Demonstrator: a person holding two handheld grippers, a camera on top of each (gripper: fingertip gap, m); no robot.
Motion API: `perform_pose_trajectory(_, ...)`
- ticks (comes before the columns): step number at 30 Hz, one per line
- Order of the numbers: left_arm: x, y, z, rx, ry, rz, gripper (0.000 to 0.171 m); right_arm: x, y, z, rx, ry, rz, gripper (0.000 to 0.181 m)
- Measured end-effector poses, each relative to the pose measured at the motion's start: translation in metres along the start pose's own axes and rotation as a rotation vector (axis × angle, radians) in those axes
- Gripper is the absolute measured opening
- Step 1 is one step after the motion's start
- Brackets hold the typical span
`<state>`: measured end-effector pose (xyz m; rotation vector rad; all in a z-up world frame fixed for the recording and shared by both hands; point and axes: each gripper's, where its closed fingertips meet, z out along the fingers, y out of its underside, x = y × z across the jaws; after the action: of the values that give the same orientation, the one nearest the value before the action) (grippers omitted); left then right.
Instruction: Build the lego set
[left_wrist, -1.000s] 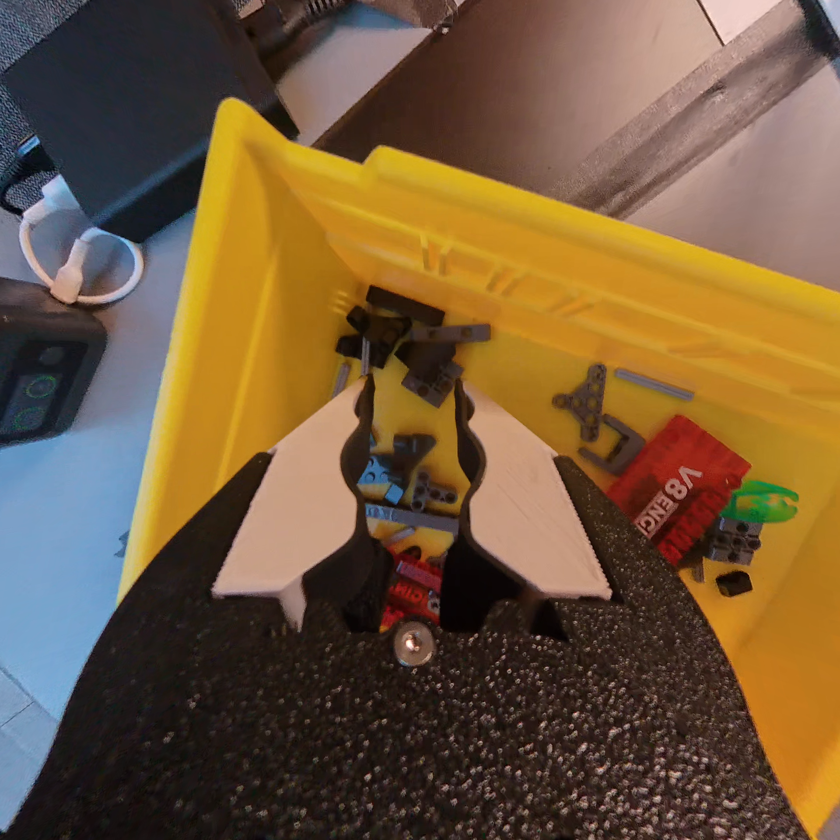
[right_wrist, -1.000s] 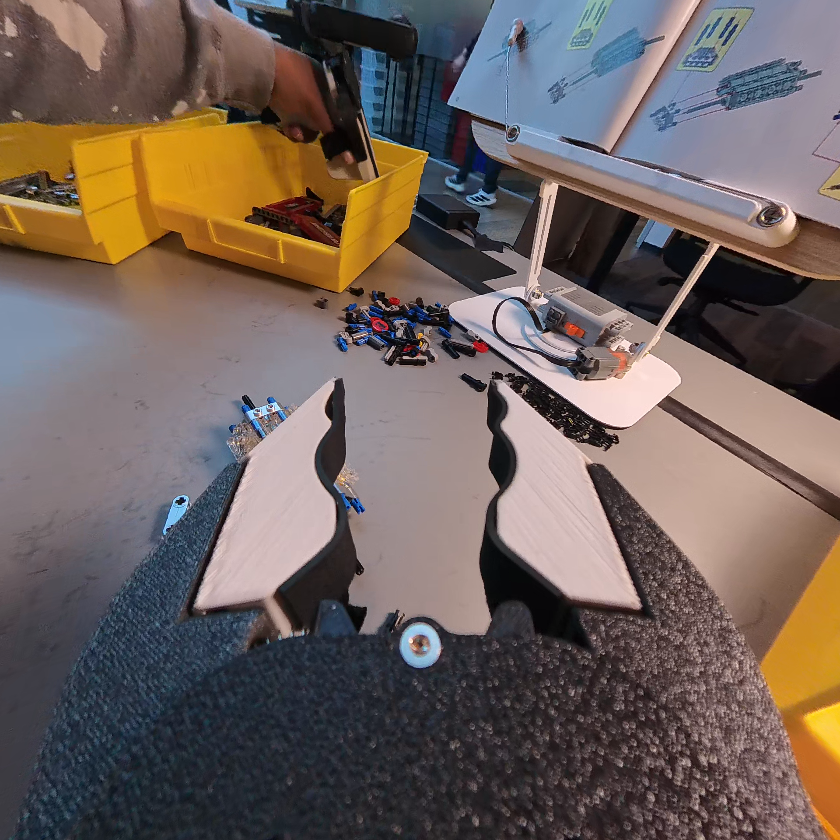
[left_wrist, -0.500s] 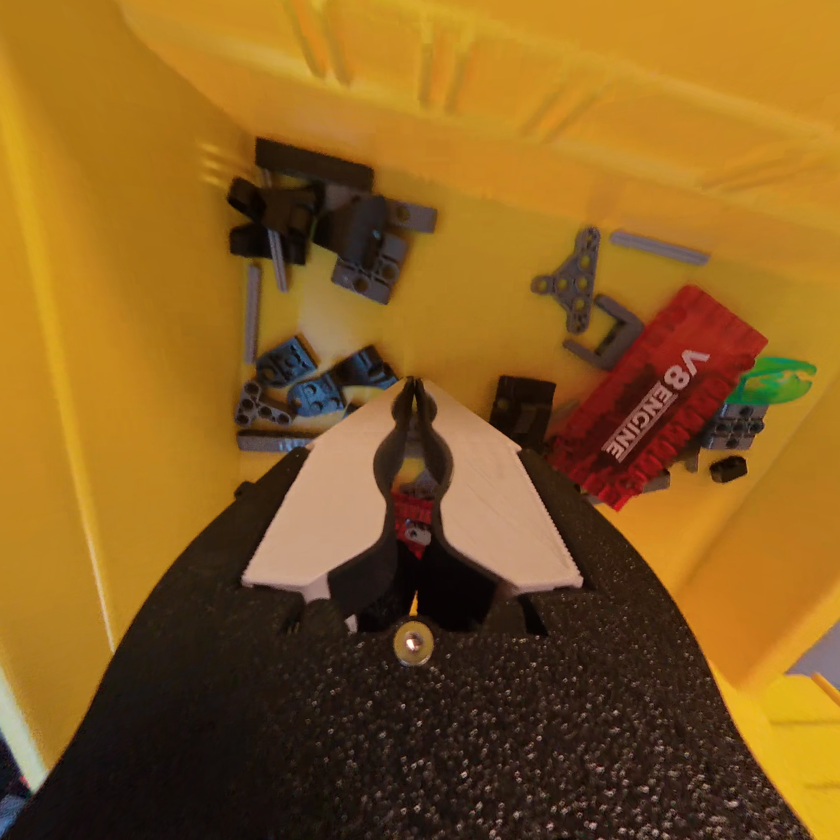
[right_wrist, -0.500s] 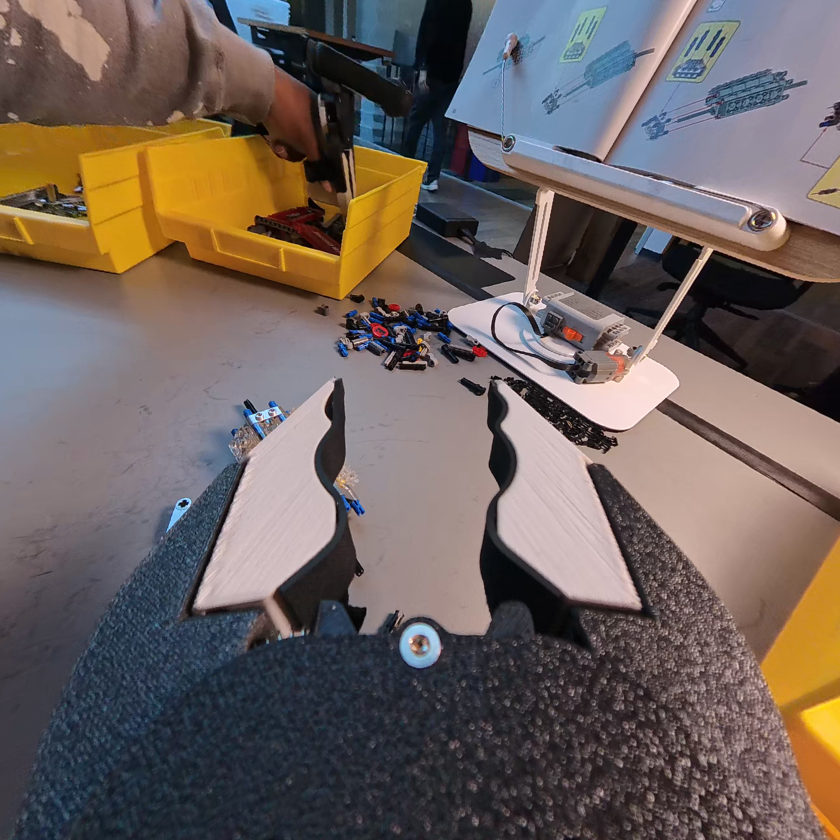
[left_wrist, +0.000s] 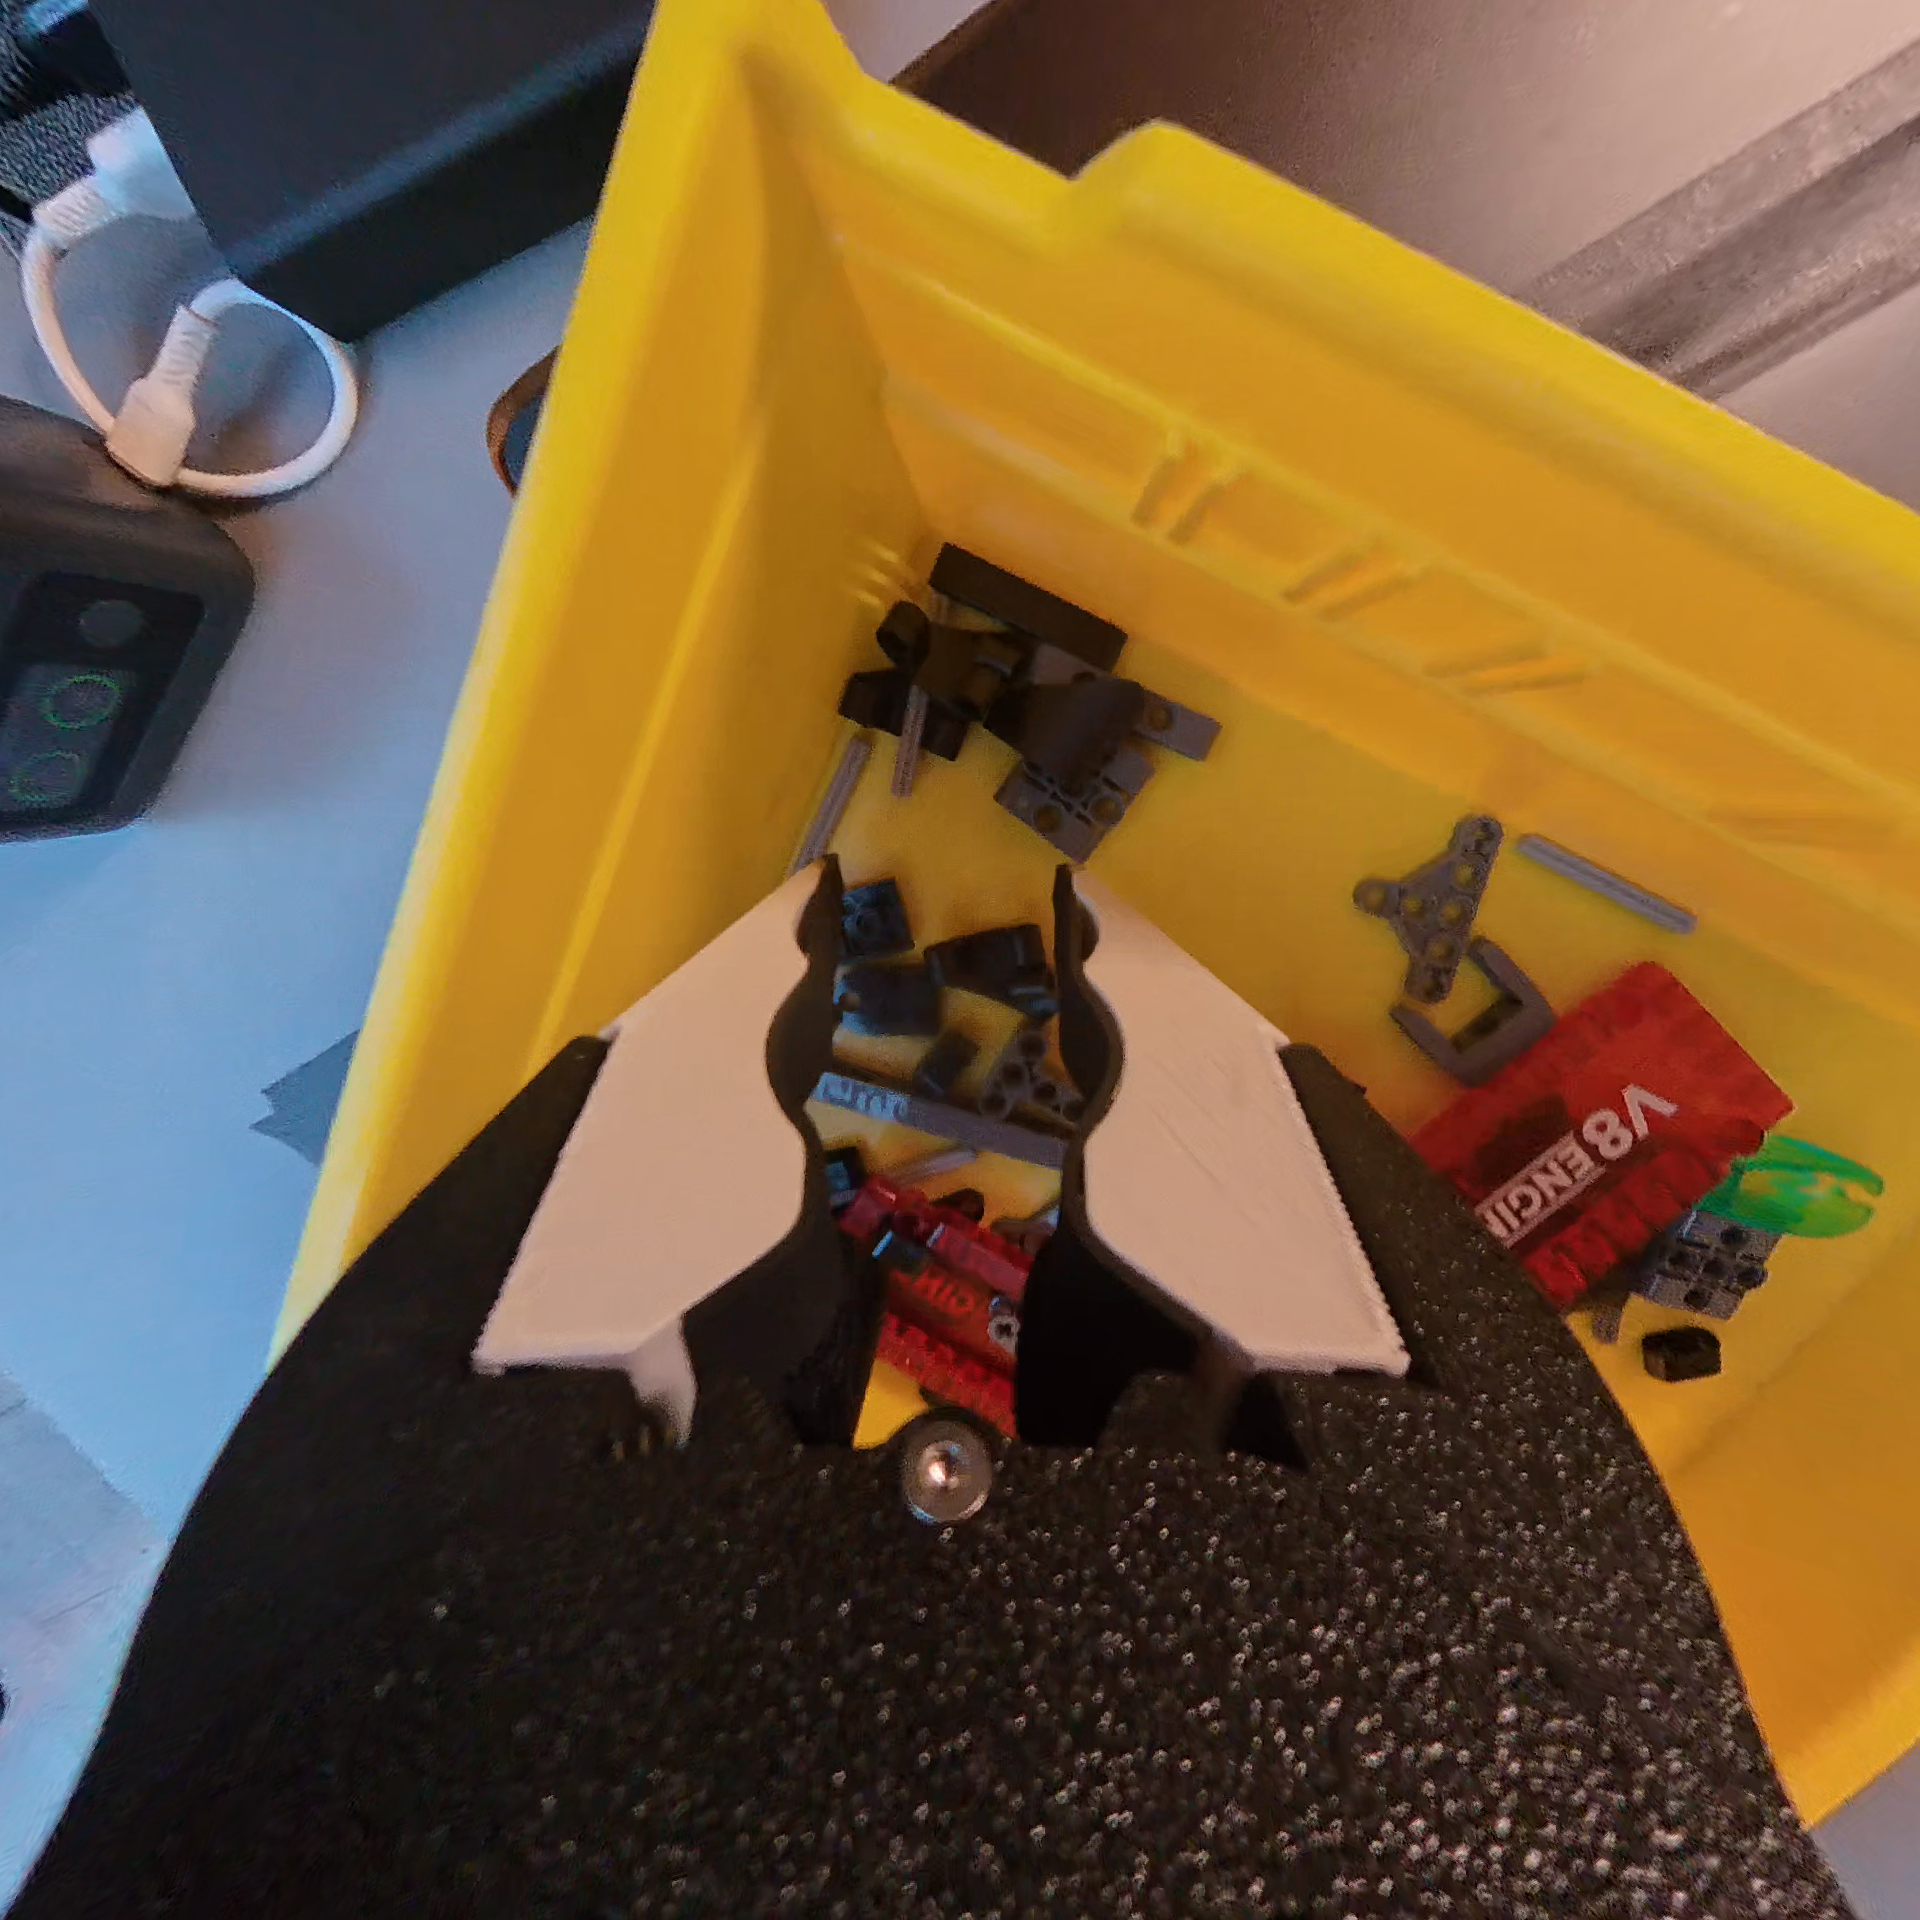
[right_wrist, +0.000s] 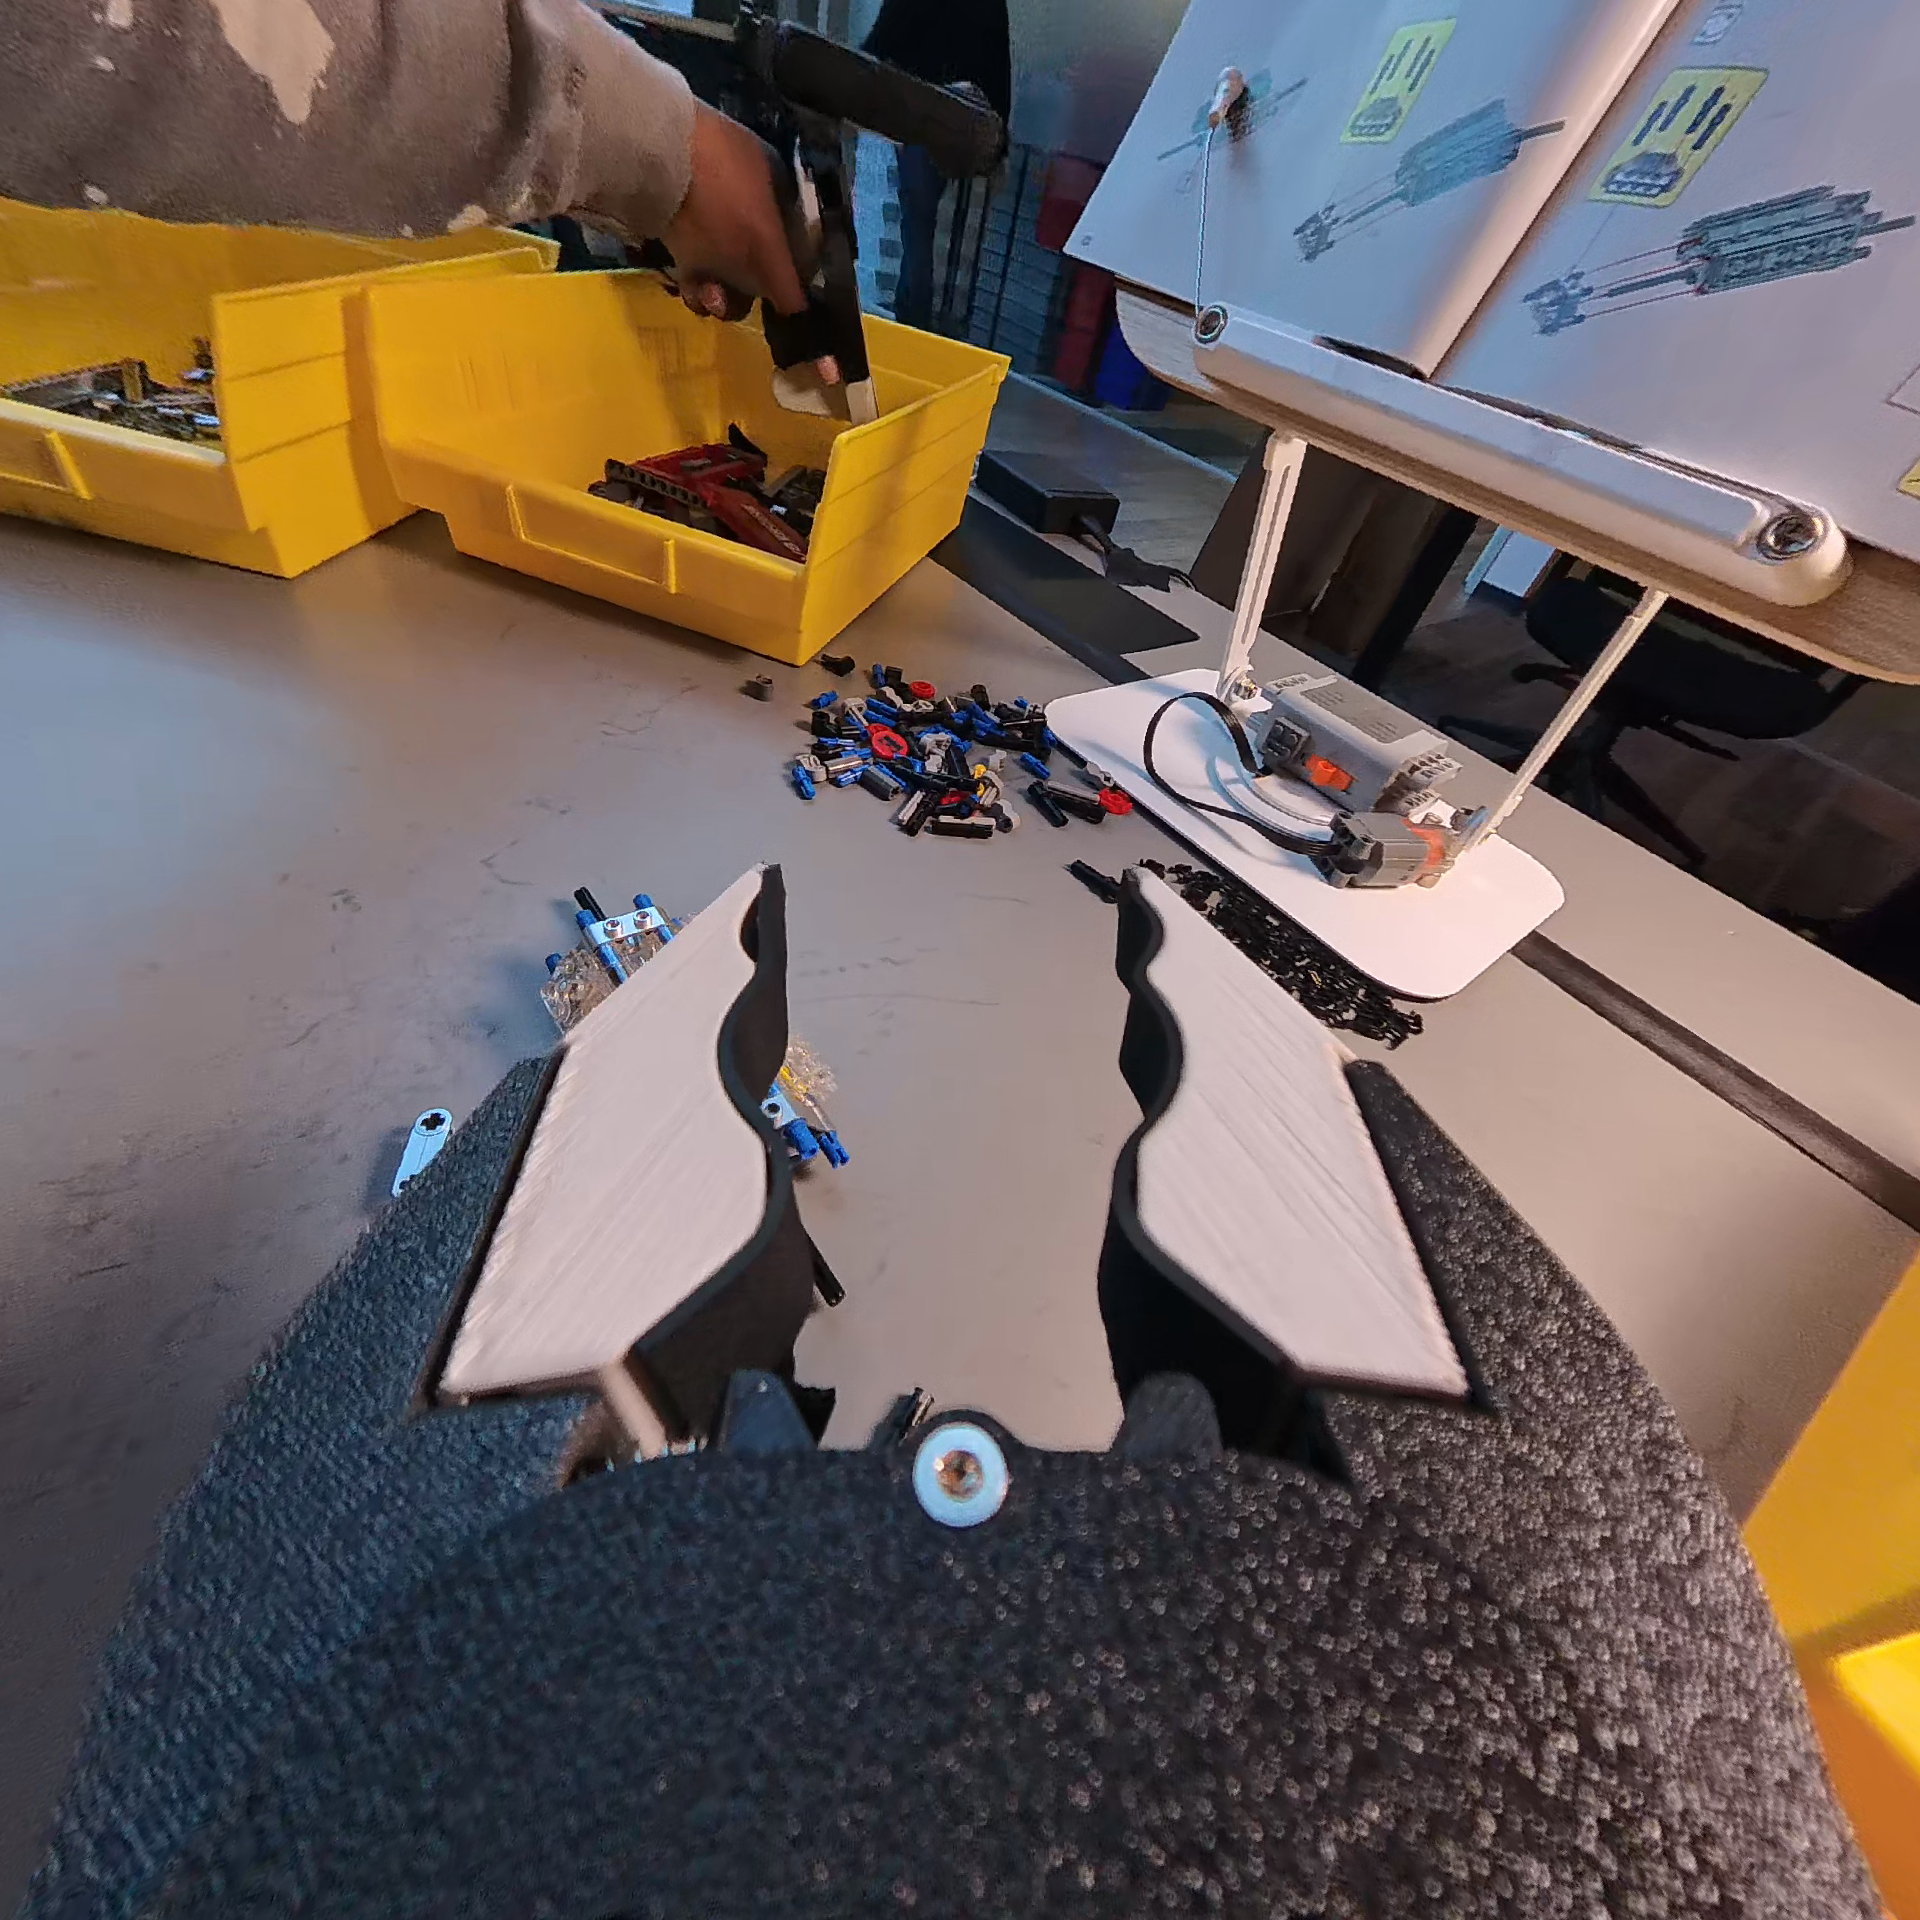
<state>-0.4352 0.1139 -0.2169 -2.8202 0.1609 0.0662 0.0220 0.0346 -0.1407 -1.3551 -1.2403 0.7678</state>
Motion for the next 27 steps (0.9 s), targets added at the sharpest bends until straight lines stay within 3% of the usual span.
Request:
perform_pose_trajectory(4,0.004,0.003,0.020,-0.030,0.049,-0.059,0.048,0.000,0.001,0.000,-0.005,-0.001,0.001,0.062)
perform_pose_trajectory(7,0.005,0.002,0.021,-0.023,0.082,-0.067,0.027,0.001,0.001,0.000,-0.004,0.000,0.006,0.062)
perform_pose_trajectory(11,0.010,0.018,0.015,-0.107,0.121,-0.009,0.000,0.002,0.003,0.001,-0.013,-0.001,0.012,0.062)
perform_pose_trajectory(14,0.012,0.027,0.005,-0.155,0.119,0.046,0.000,0.002,0.004,0.001,-0.018,-0.002,0.012,0.062)
perform_pose_trajectory(18,-0.002,0.020,-0.019,-0.110,0.040,0.051,0.001,0.002,0.005,0.001,-0.023,-0.003,0.008,0.062)
perform_pose_trajectory(22,-0.028,0.028,-0.036,-0.130,-0.064,0.031,0.020,0.001,0.006,0.001,-0.028,-0.006,-0.001,0.062)
perform_pose_trajectory(27,-0.044,0.048,-0.041,-0.212,-0.116,0.043,0.023,0.000,0.007,0.001,-0.033,-0.009,-0.010,0.062)
